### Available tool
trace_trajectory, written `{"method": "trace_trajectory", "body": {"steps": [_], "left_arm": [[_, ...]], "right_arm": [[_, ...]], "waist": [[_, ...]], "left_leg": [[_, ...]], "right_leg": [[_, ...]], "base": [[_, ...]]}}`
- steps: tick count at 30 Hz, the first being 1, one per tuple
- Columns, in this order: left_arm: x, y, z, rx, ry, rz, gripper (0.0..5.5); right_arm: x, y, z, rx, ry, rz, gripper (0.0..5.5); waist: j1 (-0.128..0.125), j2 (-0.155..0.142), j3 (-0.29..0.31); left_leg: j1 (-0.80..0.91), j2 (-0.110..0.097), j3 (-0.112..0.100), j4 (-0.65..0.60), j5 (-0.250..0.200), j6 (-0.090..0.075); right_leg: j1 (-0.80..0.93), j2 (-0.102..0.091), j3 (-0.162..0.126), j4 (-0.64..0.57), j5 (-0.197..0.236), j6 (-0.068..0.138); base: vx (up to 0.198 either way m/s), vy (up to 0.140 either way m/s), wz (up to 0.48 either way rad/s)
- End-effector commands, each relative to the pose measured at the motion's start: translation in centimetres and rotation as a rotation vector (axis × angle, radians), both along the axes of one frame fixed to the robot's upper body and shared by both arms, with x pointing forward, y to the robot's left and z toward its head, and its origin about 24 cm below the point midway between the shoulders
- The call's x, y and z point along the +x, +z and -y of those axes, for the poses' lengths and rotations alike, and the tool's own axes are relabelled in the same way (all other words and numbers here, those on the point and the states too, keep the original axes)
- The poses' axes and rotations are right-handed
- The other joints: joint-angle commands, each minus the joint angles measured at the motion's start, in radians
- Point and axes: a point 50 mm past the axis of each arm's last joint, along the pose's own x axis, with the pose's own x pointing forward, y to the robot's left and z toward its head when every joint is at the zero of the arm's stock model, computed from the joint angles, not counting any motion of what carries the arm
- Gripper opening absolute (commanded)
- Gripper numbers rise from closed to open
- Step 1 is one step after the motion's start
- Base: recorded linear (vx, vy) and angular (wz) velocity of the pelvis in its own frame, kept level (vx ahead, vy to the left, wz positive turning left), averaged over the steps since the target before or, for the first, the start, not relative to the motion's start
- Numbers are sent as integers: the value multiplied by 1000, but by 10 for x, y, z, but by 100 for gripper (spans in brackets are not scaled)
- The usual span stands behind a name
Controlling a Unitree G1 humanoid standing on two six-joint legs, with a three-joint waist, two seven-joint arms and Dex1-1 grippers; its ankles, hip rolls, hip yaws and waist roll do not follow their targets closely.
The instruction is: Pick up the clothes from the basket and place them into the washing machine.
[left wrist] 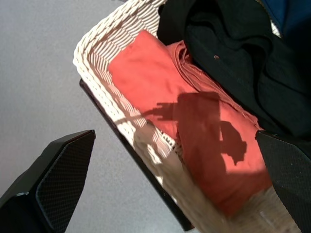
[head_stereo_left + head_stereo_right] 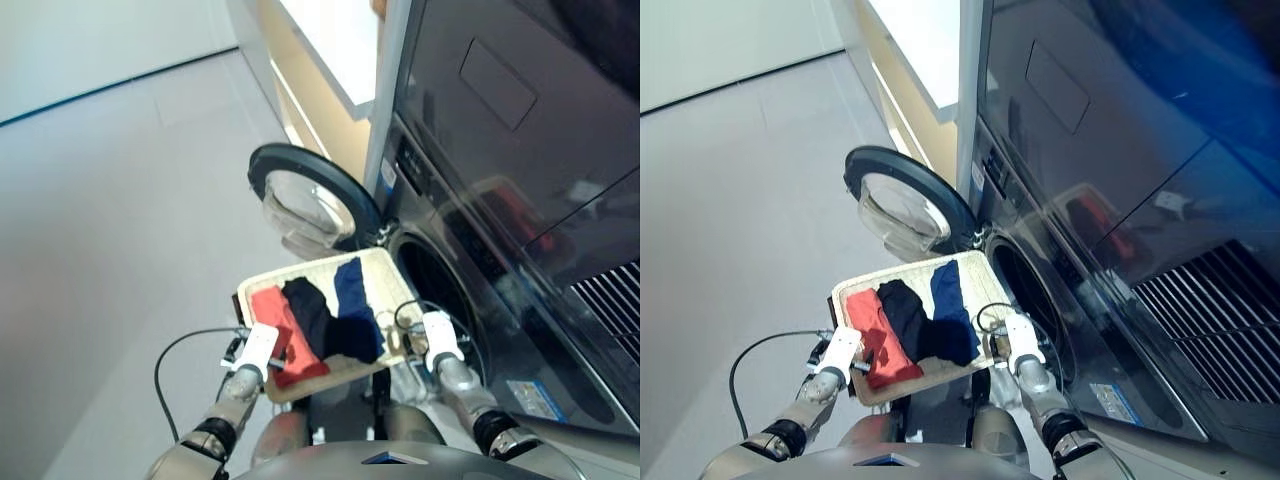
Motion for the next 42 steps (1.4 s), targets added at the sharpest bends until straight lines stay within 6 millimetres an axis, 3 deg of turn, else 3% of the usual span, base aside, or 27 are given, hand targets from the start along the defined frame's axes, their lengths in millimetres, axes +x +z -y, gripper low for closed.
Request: {"method": "trace_trajectory", "body": {"steps": [1, 6, 7, 9, 12, 17, 18, 20, 26, 31, 32, 33, 34, 42], "left_arm": [[36, 30, -4, 6, 41, 157, 550], [66, 58, -5, 0, 68, 253, 550], [66, 58, -5, -1, 68, 253, 550], [83, 76, -14, 13, 107, 306, 550], [94, 89, -22, 3, 155, 342, 550], [109, 114, -32, 35, 158, 410, 550], [110, 115, -33, 41, 159, 415, 550], [114, 122, -37, 45, 171, 432, 550], [126, 144, -41, 73, 176, 496, 550], [129, 150, -51, 25, 259, 500, 550], [129, 150, -50, 11, 267, 505, 412], [129, 150, -50, 4, 268, 504, 151], [128, 148, -48, -6, 268, 502, 0], [119, 131, -42, -68, 290, 472, 0]], "right_arm": [[37, 51, -27, 81, 61, 258, 550], [61, 92, -40, 115, 90, 420, 550], [61, 92, -39, 115, 90, 420, 550], [70, 112, -44, 151, 86, 491, 550], [76, 124, -48, 166, 88, 534, 550], [84, 149, -55, 183, 111, 625, 550], [84, 150, -56, 187, 111, 631, 550], [86, 155, -58, 189, 115, 647, 550], [89, 169, -65, 206, 140, 698, 550], [90, 174, -71, 236, 146, 713, 550], [89, 173, -71, 239, 146, 713, 550], [89, 172, -69, 241, 141, 710, 550], [88, 170, -68, 240, 138, 706, 550], [83, 153, -56, 224, 105, 657, 550]], "waist": [[-22, -40, 40], [-35, -29, 66], [-34, -29, 66], [-48, -23, 76], [-58, -23, 76], [-75, -26, 76], [-72, -22, 77], [-77, -23, 77], [-84, -26, 85], [-88, -29, 82], [-89, -29, 81], [-89, -30, 78], [-89, -29, 76], [-86, -22, 34]], "left_leg": [[-112, -64, 56, 80, -14, 35], [-256, -65, 62, 133, -12, 33], [-257, -64, 63, 136, -15, 33], [-357, -66, 60, 191, -27, 36], [-450, -65, 59, 260, -50, 42], [-599, -56, 61, 381, -94, 54], [-606, -51, 56, 405, -131, 51], [-642, -49, 53, 428, -142, 55], [-712, -50, 49, 457, -152, 63], [-753, -49, 50, 466, -157, 65], [-757, -50, 51, 469, -158, 65], [-762, -51, 50, 471, -159, 65], [-761, -52, 48, 470, -160, 66], [-741, -56, 38, 440, -155, 61]], "right_leg": [[-89, -23, -1, 82, -16, 56], [-246, -29, 1, 145, -20, 54], [-247, -28, 2, 148, -22, 54], [-351, -38, 10, 208, -32, 52], [-435, -40, 17, 260, -39, 51], [-570, -29, 32, 343, -62, 45], [-578, -22, 38, 365, -89, 51], [-610, -21, 42, 379, -94, 52], [-680, -16, 48, 408, -100, 53], [-727, -15, 52, 420, -98, 55], [-730, -14, 52, 421, -98, 56], [-734, -13, 53, 423, -98, 55], [-736, -13, 53, 424, -99, 55], [-719, -14, 47, 398, -97, 50]], "base": [[-83, 34, -40], [-79, 44, 2], [-71, 42, 9], [-73, 43, 44], [-34, 24, 51], [3, 12, -5], [72, 27, -88], [50, 9, -44], [0, 0, 0], [0, 0, 0], [0, 0, 0], [0, 0, 0], [0, 0, 0], [0, 0, 0]]}}
